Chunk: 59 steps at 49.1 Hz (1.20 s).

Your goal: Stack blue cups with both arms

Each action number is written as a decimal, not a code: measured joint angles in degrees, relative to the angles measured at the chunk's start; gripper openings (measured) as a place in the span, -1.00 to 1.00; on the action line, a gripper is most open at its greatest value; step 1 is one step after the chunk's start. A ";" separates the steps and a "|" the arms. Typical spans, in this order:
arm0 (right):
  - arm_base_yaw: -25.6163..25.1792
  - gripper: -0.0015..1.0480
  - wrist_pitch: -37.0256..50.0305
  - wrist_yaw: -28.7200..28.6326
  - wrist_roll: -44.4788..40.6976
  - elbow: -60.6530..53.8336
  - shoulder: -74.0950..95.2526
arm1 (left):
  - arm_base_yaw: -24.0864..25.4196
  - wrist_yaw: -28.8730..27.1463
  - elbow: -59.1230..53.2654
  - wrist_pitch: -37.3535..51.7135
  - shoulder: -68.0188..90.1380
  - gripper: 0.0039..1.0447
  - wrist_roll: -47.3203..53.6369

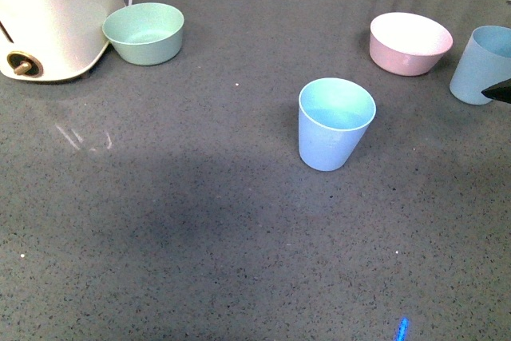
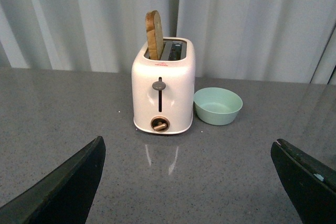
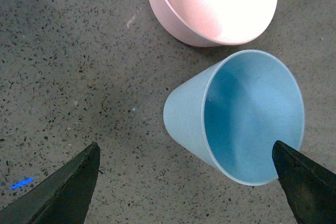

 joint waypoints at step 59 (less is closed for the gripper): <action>5.11 -0.97 -22.32 -19.32 -1.88 -1.31 -20.41 | 0.00 0.00 0.00 0.00 0.00 0.83 0.00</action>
